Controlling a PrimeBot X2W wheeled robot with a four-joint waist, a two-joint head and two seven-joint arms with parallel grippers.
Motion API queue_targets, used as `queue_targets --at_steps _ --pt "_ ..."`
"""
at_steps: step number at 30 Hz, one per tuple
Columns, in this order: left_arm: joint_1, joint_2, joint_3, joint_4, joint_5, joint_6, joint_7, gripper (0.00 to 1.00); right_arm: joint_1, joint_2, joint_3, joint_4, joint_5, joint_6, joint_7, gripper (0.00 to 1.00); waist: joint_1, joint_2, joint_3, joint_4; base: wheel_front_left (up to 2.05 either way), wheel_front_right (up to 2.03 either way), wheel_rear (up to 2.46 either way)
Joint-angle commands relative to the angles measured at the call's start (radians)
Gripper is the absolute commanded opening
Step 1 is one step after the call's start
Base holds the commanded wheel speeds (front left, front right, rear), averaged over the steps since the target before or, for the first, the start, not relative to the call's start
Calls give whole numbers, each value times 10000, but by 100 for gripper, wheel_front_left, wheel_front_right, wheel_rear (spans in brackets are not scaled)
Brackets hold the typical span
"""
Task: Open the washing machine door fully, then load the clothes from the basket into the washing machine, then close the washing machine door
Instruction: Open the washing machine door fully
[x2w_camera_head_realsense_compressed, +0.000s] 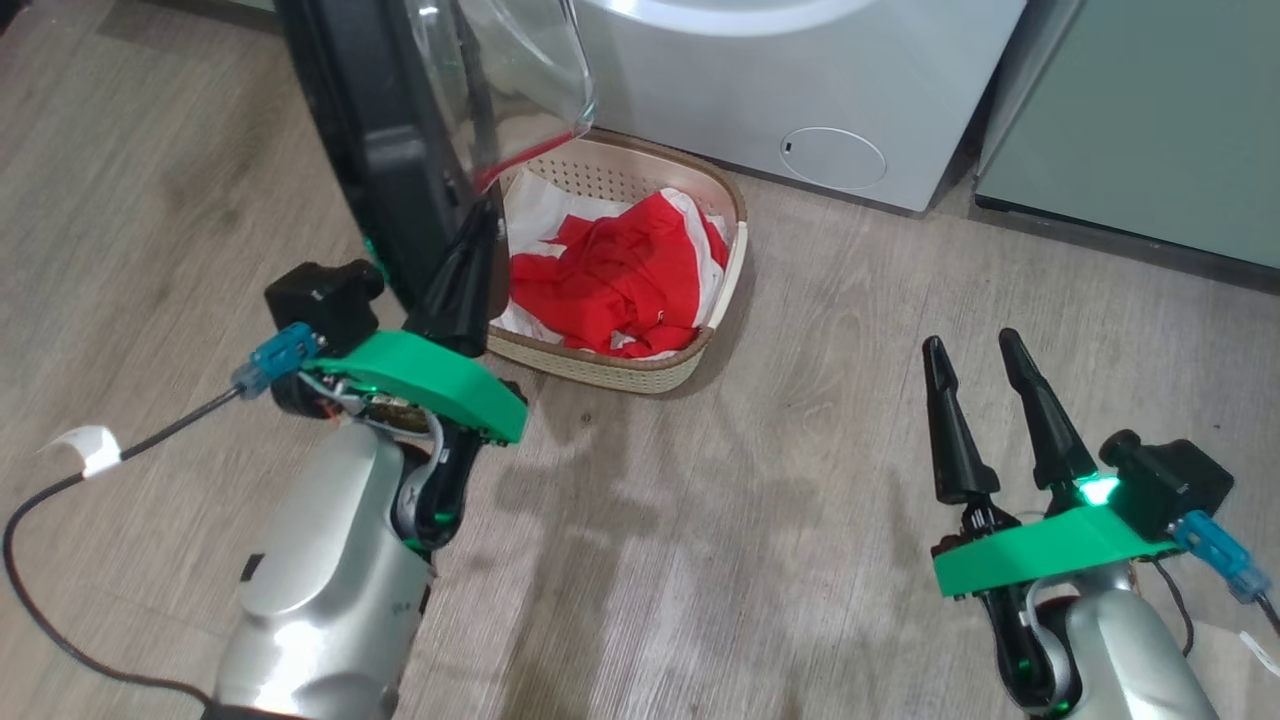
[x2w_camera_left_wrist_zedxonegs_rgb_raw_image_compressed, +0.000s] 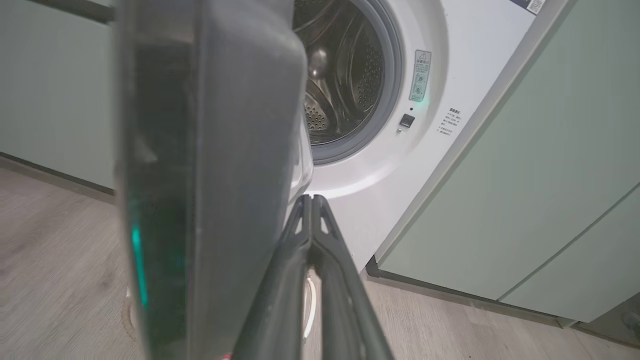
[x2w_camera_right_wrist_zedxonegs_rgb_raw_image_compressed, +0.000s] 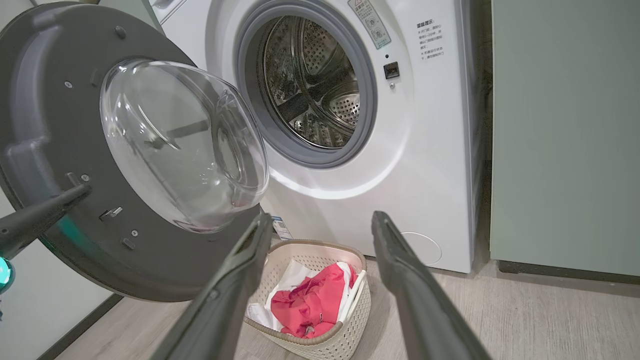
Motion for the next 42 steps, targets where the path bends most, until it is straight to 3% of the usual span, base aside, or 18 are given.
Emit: queue_targets --at_steps 1,11,22,34,42 --pt "-425 215 561 -134 39 -16 -49 0 -330 62 251 -274 31 73 -87 100 0 0 9 50 0 0 0" --pt "-391 215 1712 3 128 -65 -49 0 -301 62 272 -301 -158 73 34 100 0 0 224 411 0 0 0" --pt "-903 279 4439 417 863 -577 -49 0 -526 62 -9 -766 -659 73 463 100 0 0 935 604 0 0 0" --pt "-1989 1040 6769 1320 1341 -938 -49 0 -656 62 -260 -1355 -1077 73 947 100 0 0 1706 425 0 0 0" --pt "-2838 1852 7373 2137 1401 -980 -49 0 -738 62 -357 -1638 -1288 73 1178 100 0 0 2189 307 0 0 0"
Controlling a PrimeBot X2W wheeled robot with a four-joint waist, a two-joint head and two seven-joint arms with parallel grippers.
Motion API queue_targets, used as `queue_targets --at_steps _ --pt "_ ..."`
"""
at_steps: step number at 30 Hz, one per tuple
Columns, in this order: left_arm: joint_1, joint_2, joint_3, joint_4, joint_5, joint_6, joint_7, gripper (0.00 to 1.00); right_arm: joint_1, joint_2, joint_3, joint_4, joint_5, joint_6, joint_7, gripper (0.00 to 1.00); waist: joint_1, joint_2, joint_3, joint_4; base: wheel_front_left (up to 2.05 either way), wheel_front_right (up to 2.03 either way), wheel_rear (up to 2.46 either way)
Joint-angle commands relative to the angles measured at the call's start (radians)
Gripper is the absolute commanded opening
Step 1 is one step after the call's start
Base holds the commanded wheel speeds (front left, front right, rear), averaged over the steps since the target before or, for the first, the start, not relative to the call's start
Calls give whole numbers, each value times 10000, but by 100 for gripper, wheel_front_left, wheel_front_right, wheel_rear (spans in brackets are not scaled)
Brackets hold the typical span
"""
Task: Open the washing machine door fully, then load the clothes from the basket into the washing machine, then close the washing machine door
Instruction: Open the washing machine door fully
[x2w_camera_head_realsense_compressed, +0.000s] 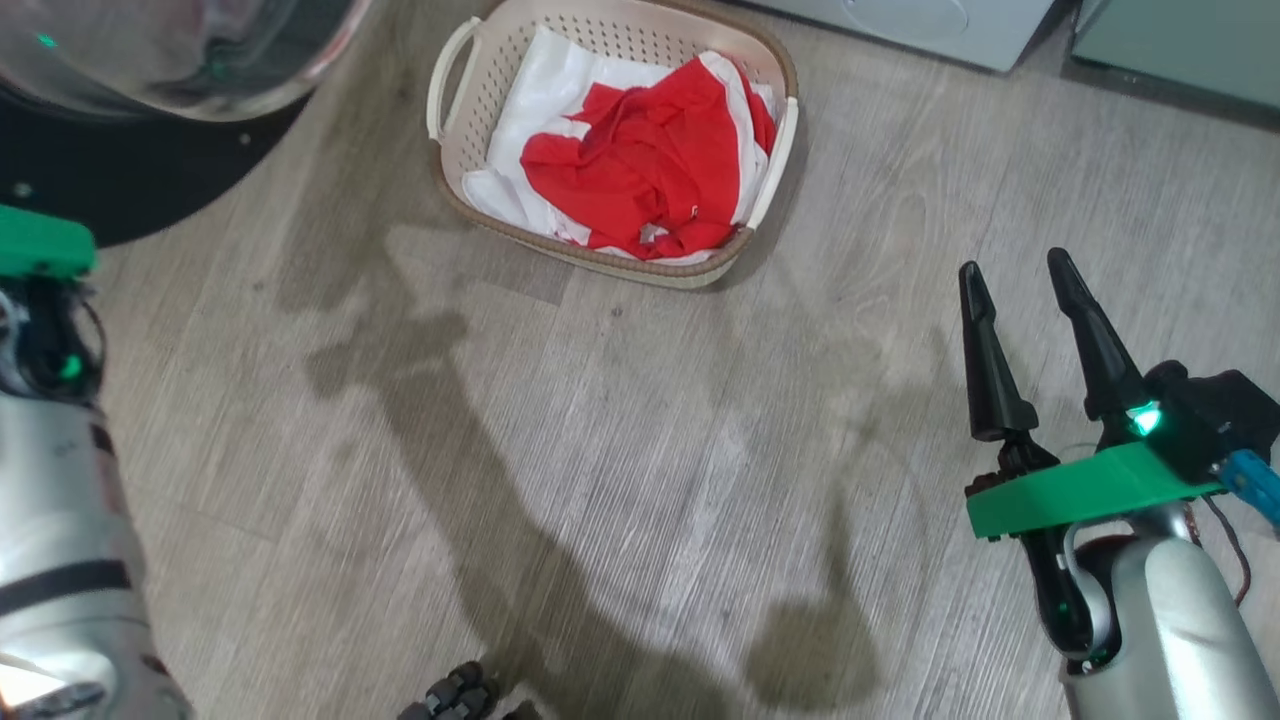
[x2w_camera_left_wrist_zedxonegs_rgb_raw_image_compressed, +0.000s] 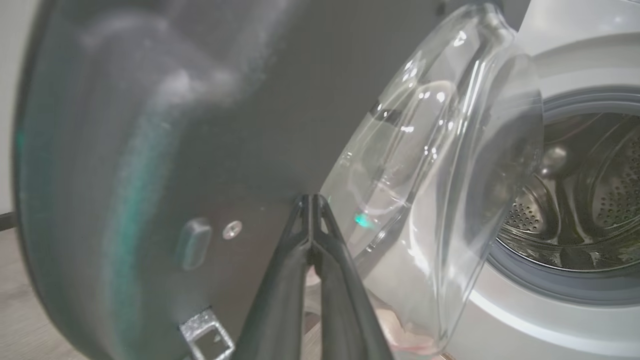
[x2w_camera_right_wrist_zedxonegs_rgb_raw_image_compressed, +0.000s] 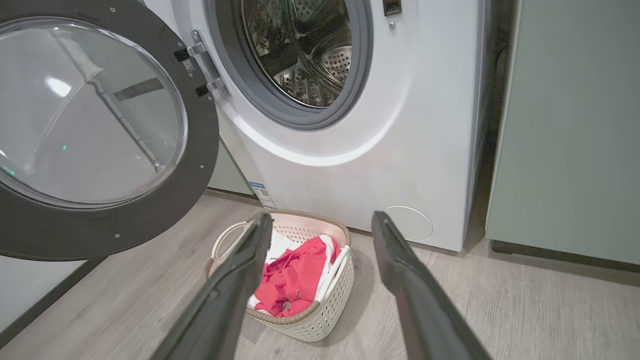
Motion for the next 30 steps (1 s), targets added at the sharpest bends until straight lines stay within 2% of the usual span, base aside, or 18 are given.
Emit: queue_targets --at_steps 1,14,21,30 --pt "-404 848 290 -52 54 -9 -49 0 -193 64 254 -417 -114 71 67 100 0 0 170 -60 0 0 0" --pt "-1274 1979 515 1175 -319 -12 -49 0 -269 64 227 -542 -267 71 147 100 0 0 596 -214 0 0 0" --pt "-1259 1909 468 1119 -439 -12 -49 0 -291 64 207 -409 -190 71 94 100 0 0 494 -193 0 0 0" --pt "-550 1754 -157 475 -411 -13 -49 0 -316 64 304 24 185 71 -141 100 0 0 -177 -231 0 0 0"
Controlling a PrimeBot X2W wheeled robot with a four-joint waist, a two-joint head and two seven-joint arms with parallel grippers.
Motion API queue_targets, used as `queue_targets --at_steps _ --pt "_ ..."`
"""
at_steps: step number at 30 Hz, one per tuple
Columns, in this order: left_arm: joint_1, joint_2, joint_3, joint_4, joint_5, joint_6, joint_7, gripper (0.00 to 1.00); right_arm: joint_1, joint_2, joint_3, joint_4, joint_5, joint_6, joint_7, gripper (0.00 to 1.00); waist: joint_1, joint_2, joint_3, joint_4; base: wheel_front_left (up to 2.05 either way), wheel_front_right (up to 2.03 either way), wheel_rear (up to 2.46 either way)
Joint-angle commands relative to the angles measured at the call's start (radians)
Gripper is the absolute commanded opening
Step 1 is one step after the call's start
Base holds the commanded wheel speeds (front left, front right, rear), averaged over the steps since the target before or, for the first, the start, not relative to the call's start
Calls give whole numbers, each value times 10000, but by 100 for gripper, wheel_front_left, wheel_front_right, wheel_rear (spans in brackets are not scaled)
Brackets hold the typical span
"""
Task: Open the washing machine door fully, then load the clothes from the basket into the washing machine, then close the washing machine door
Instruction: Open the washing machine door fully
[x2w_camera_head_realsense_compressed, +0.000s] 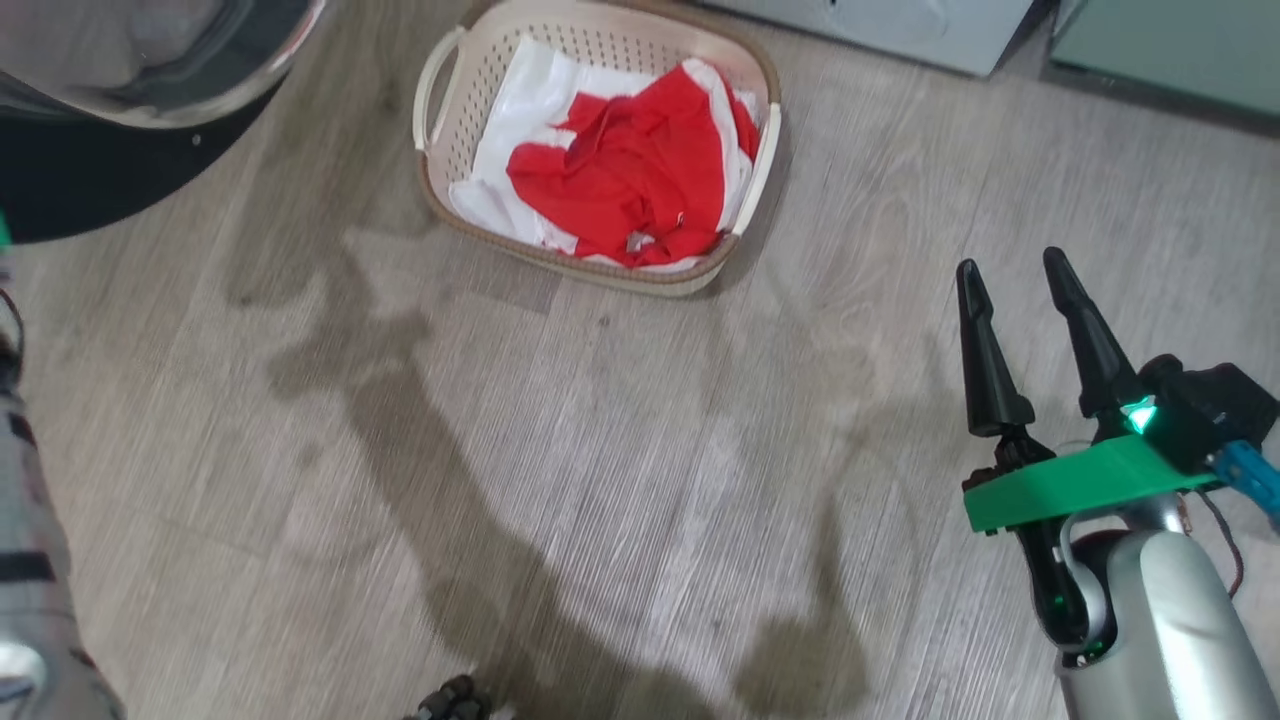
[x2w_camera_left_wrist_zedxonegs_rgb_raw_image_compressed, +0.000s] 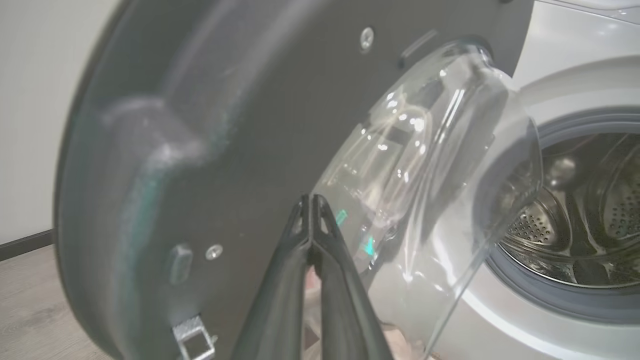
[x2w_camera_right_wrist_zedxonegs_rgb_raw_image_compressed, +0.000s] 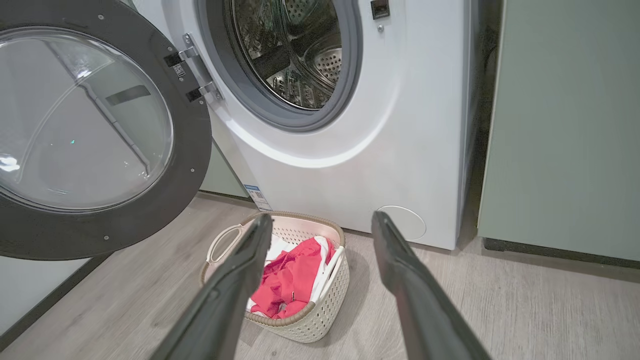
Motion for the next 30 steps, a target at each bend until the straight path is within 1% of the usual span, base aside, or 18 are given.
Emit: queue_targets --at_steps 1,6,9,15,16,17,18,23,30 --pt "251 513 35 -444 39 -9 -49 0 -125 66 311 -229 95 71 -156 100 0 0 -271 -53 0 0 0" --pt "800 306 -540 -983 67 -9 -49 0 -85 66 384 103 339 71 -399 100 0 0 -878 -148 0 0 0" --pt "1317 125 -1083 -1525 70 -9 -49 0 -22 66 421 351 539 71 -566 100 0 0 -1365 -237 0 0 0" --pt "2249 -61 -2082 -2319 -13 -9 -49 0 115 66 496 681 825 71 -806 100 0 0 -2060 -463 0 0 0" --pt "2249 -61 -2082 -2319 -13 -9 -49 0 115 66 496 681 825 71 -806 100 0 0 -2060 -463 0 0 0" --pt "2606 -120 -2398 -2621 -85 -9 -49 0 156 66 524 787 907 71 -872 100 0 0 -2276 -553 0 0 0" --pt "2606 -120 -2398 -2621 -85 -9 -49 0 156 66 524 787 907 71 -872 100 0 0 -2276 -553 0 0 0" --pt "3495 -221 -3074 -3308 -147 -9 -49 0 324 66 582 963 1070 71 -1004 100 0 0 -2802 -755 0 0 0" --pt "4838 -645 -3665 -4319 -113 -9 -49 0 661 66 528 986 1148 71 -1101 100 0 0 -3454 -1081 0 0 0"
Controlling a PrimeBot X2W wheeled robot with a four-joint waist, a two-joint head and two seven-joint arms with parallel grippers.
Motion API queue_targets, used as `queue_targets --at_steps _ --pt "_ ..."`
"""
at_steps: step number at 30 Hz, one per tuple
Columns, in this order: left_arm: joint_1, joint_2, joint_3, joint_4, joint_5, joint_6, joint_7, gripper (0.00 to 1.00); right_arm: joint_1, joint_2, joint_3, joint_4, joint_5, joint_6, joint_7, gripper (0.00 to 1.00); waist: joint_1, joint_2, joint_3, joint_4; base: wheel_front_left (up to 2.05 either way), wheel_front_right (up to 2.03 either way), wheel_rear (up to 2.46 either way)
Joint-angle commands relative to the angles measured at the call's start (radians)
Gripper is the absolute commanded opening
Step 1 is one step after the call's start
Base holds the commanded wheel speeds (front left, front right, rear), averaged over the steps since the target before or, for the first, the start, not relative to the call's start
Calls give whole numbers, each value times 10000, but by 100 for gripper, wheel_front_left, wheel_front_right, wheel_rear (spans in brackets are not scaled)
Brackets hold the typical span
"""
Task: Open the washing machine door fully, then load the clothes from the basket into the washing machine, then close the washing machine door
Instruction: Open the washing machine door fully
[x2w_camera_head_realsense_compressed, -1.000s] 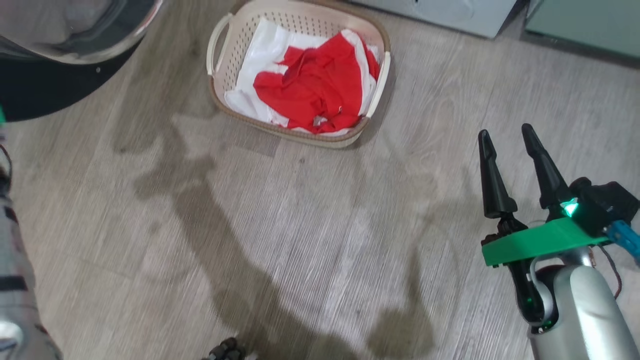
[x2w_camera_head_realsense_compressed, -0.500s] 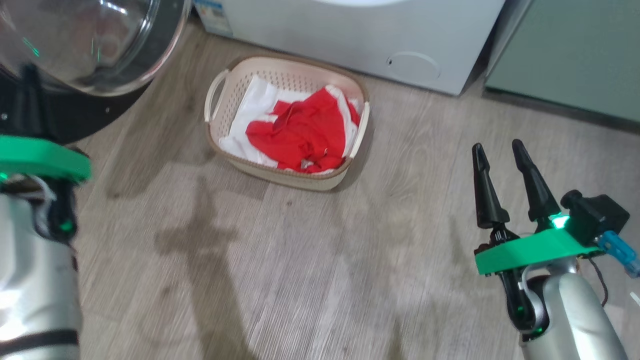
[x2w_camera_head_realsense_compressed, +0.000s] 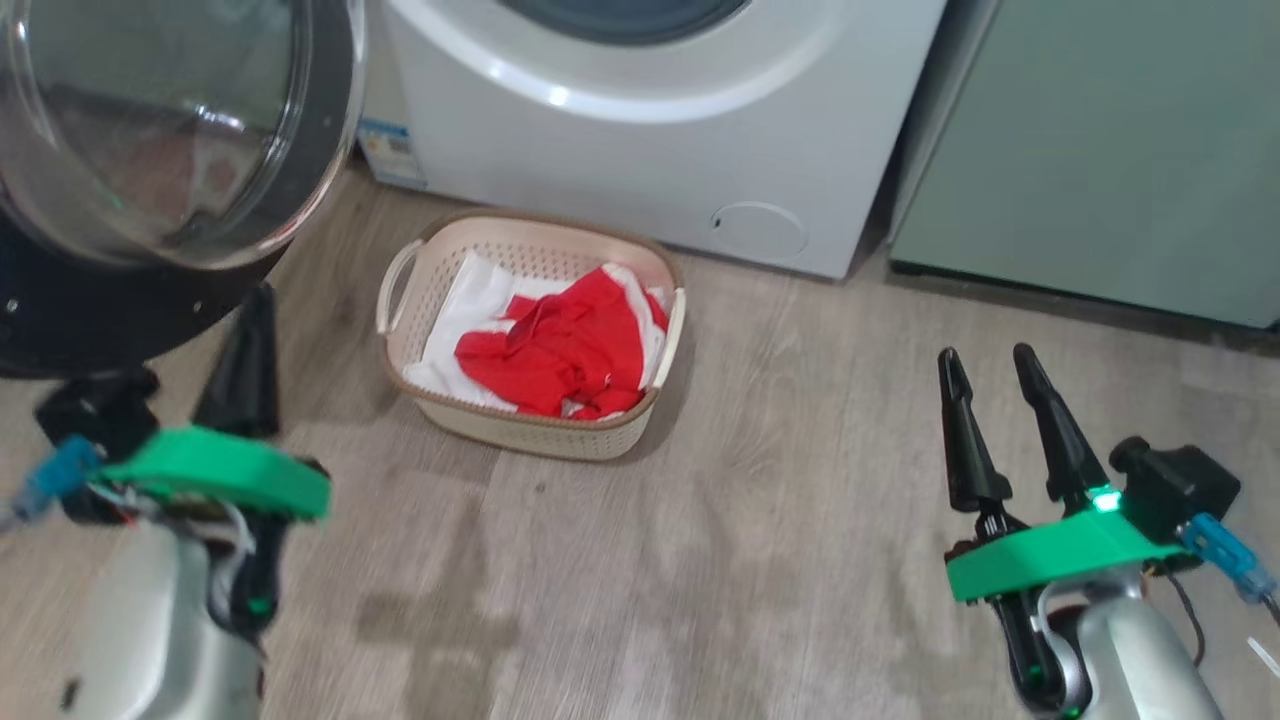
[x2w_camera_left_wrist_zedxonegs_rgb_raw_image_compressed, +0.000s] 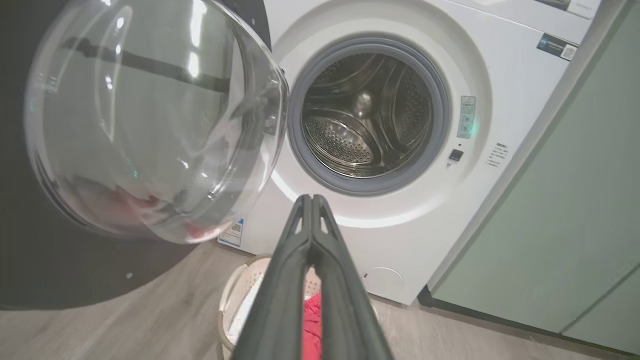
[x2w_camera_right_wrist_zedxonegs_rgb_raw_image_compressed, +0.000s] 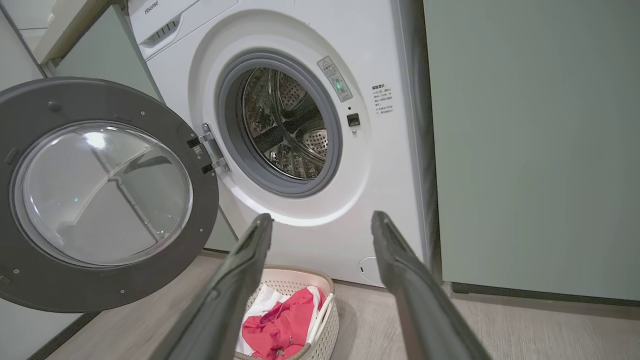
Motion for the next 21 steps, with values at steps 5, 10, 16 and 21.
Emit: queue_targets --at_steps 5,10,16,21 --pt "754 -81 186 -1185 -30 -9 -49 0 134 61 140 -425 138 71 -131 100 0 0 -492 -547 0 0 0" --pt "1497 -389 56 -1899 173 -9 -49 0 368 61 41 -596 135 71 -144 100 0 0 -671 -966 0 0 0" --pt "2220 -741 -33 -2543 296 -9 -49 0 615 61 -261 -719 230 71 -162 100 0 0 -806 -1468 0 0 0" --pt "2639 -1005 -89 -3069 549 -9 -49 0 893 61 -609 -794 345 71 -178 100 0 0 -811 -1785 0 0 0"
